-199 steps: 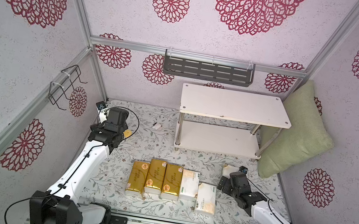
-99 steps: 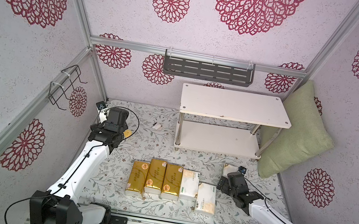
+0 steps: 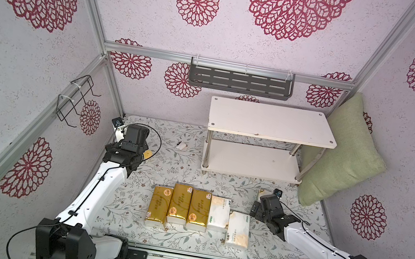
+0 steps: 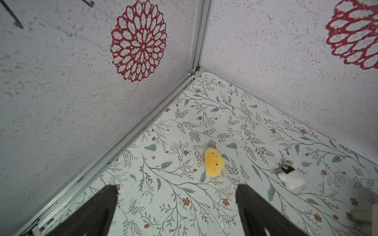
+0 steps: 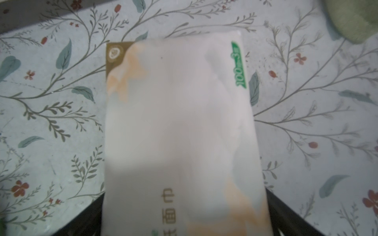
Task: Place the tissue boxes on the shelf by color
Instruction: Pick up the box of tissues from the center of the board.
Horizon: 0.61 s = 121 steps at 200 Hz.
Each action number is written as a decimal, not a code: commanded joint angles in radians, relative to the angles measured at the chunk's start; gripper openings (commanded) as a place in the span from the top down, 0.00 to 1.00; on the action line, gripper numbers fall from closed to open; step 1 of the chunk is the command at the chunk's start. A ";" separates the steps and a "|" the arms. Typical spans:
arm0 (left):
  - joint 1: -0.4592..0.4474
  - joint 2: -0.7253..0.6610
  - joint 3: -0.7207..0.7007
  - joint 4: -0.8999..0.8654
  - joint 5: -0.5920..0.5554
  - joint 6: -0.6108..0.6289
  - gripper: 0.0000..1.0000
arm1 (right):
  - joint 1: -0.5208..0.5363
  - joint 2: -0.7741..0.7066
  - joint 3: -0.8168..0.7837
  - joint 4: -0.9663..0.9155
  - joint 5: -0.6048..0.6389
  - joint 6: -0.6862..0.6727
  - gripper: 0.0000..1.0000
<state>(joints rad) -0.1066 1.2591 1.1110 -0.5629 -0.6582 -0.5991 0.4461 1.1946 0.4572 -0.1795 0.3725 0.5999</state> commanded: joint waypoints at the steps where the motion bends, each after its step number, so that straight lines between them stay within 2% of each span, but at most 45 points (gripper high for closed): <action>1: -0.001 0.008 0.026 0.001 0.007 0.001 0.03 | 0.002 0.020 0.033 0.017 0.036 -0.032 0.01; 121: -0.001 0.000 0.015 -0.003 -0.003 0.005 0.02 | -0.009 0.126 0.047 0.054 0.034 -0.024 0.01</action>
<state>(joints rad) -0.1066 1.2591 1.1137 -0.5632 -0.6594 -0.5983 0.4412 1.3075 0.4789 -0.1303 0.3813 0.5835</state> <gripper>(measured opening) 0.975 0.991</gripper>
